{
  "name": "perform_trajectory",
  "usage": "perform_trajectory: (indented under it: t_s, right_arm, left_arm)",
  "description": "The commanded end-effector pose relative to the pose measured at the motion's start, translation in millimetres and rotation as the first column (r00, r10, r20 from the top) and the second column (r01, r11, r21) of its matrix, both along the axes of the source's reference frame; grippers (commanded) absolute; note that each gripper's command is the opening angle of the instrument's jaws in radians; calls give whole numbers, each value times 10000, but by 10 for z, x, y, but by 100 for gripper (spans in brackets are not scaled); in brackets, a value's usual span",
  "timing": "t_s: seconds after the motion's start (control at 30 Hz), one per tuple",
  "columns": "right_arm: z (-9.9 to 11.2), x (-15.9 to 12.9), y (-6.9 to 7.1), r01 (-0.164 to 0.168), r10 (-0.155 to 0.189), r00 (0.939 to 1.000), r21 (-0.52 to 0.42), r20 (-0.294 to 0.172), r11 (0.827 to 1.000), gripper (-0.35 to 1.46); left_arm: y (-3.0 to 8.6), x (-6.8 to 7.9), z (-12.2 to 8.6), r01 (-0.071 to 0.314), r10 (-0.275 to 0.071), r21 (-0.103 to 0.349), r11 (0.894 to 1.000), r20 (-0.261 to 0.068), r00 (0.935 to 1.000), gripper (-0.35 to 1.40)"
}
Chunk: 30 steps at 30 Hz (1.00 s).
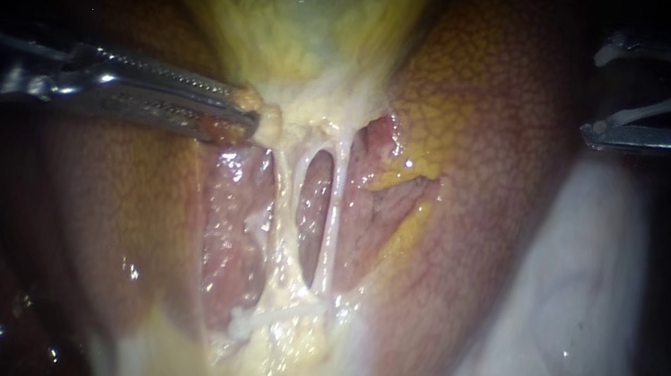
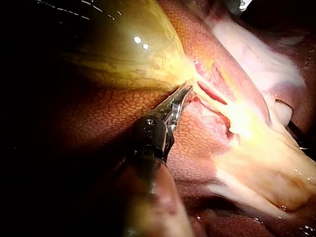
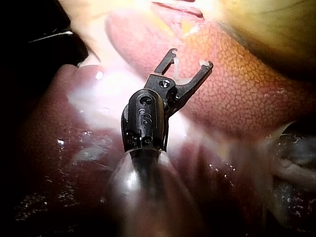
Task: Clipping second clip left tube
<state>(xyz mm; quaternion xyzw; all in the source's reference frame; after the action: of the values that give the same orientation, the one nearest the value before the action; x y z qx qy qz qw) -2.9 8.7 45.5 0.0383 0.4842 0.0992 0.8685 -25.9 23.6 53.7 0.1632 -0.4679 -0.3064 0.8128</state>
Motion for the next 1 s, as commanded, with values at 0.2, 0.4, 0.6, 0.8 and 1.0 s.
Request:
perform_trajectory:
  t_s: [0.2, 0.4, 0.6, 0.8, 1.0]
  right_arm:
    - [0, 0, 0, 0, 0, 10000, 1, 0, 10000, 50]
    - [0, 0, 0, -1, 1, 10000, 0, 1, 10000, 50]
    - [0, 1, 1, -8, 8, 10000, 2, 5, 10000, 50]
    - [0, 3, 0, 93, -92, 9999, 63, -117, 9999, 50]
    - [-3, 14, -6, 610, -566, 9949, 508, -829, 9968, 50]
  left_arm:
    - [6, 9, -12, -56, 55, 80, 10000, 48, 10000, -35]
    - [21, 39, -46, 196, -196, 72, 9998, -59, 9998, -35]
    - [32, 63, -77, 560, -560, 32, 9984, 42, 9984, -35]
    - [34, 65, -85, 636, -636, 42, 9980, 93, 9979, -35]
    - [34, 64, -85, 641, -641, 39, 9979, 90, 9979, -35]
